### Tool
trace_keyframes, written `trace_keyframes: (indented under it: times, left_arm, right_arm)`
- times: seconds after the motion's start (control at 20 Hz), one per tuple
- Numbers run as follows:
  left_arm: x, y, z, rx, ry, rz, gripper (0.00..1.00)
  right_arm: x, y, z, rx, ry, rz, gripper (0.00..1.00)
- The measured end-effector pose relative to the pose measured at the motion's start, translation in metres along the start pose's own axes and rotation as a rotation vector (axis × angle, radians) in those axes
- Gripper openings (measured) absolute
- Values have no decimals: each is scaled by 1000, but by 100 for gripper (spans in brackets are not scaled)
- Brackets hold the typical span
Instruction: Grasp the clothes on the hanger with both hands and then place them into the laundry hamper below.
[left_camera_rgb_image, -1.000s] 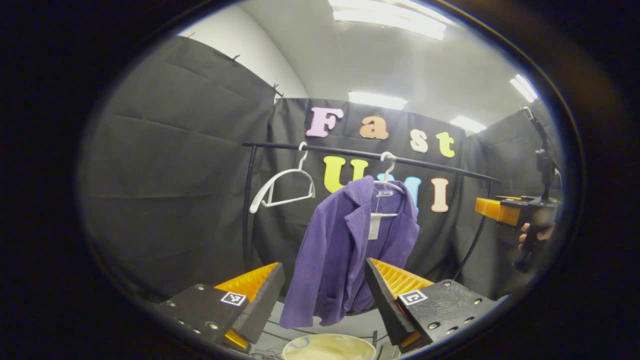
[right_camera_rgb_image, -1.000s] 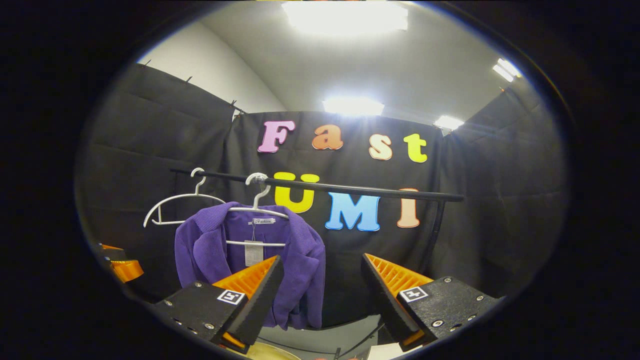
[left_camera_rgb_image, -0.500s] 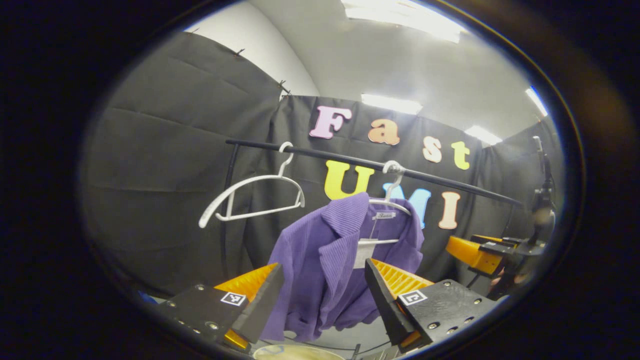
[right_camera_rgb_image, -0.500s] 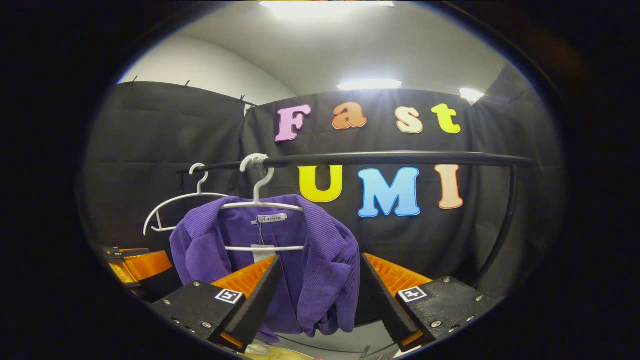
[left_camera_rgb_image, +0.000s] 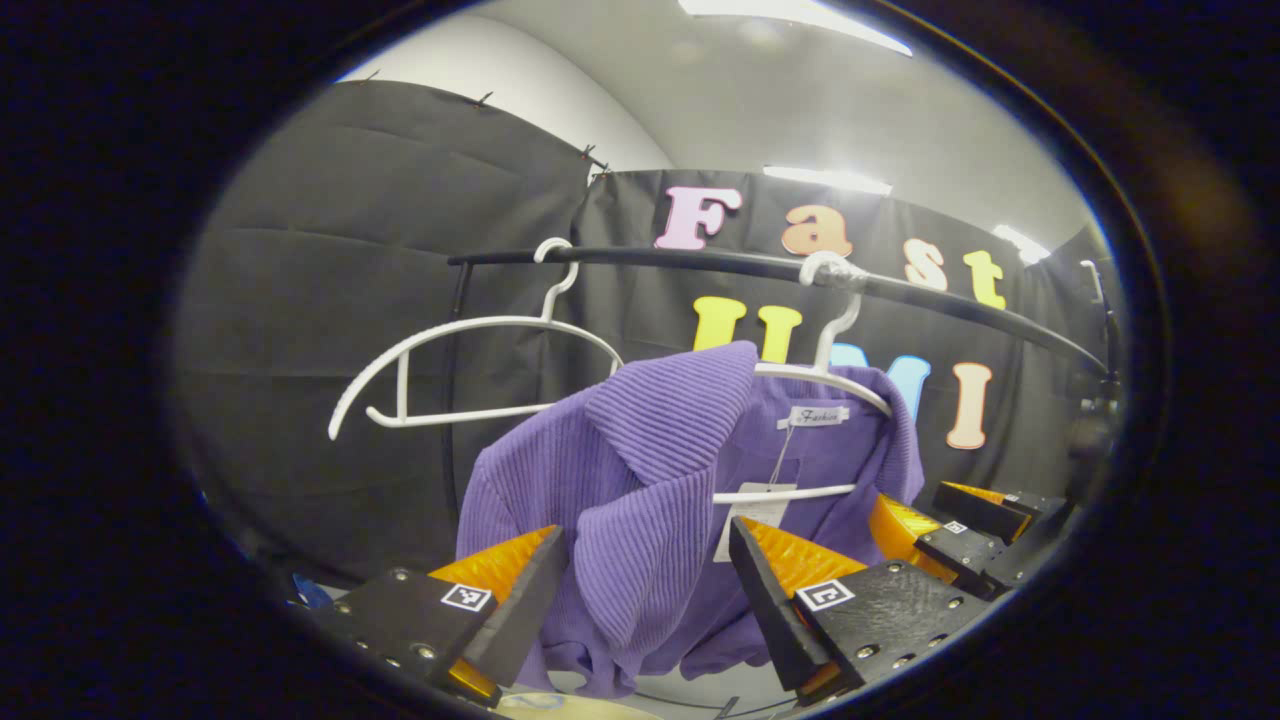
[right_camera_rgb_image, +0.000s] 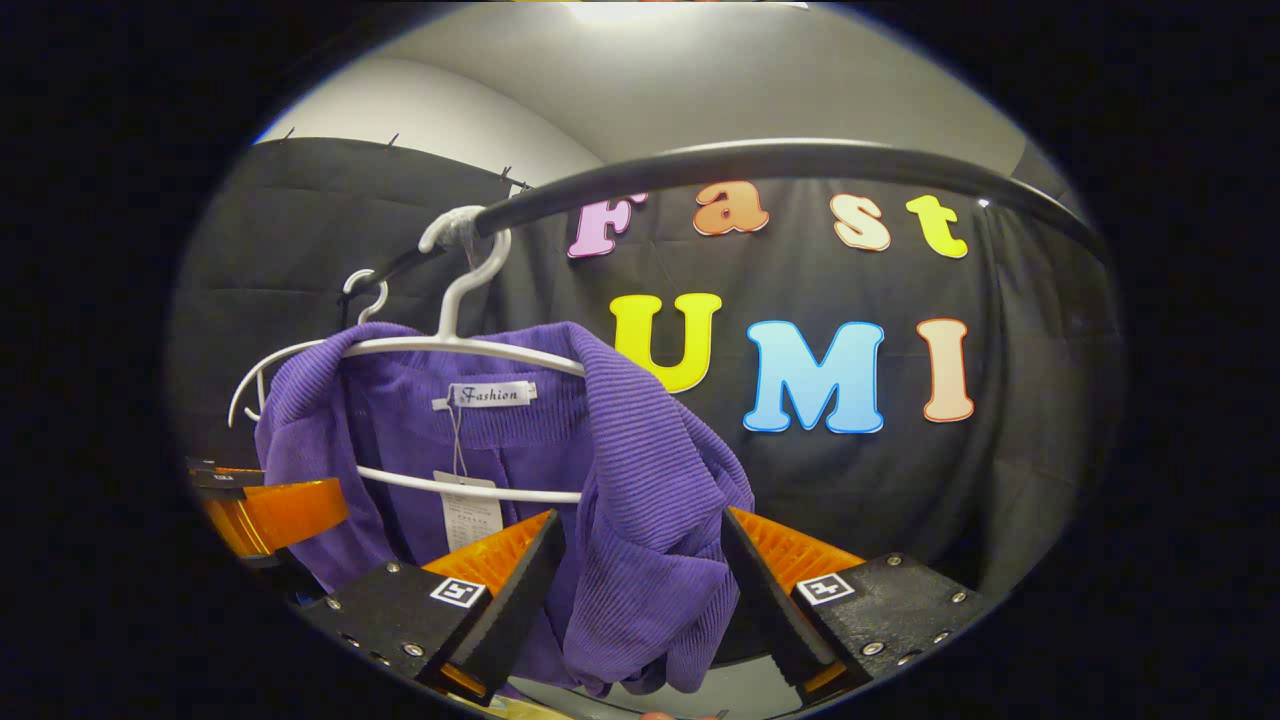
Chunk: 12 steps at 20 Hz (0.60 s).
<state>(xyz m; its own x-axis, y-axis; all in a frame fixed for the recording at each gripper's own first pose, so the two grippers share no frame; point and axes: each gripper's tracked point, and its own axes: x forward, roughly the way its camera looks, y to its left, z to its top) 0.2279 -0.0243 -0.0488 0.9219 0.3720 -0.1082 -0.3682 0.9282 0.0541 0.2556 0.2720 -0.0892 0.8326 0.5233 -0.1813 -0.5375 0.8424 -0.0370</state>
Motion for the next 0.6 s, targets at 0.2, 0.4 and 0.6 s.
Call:
trace_keyframes:
  times: [0.2, 0.4, 0.6]
  left_arm:
    - [24, 6, -10, 15, 12, 91, 94]
    - [32, 12, -10, 47, -1, 139, 75]
    - [20, 24, -5, 37, -33, 179, 26]
  right_arm:
    - [29, 1, -22, 35, 38, 44, 97]
    - [39, -3, -25, 34, 22, 77, 87]
    - [36, 8, -28, 79, 33, 168, 40]
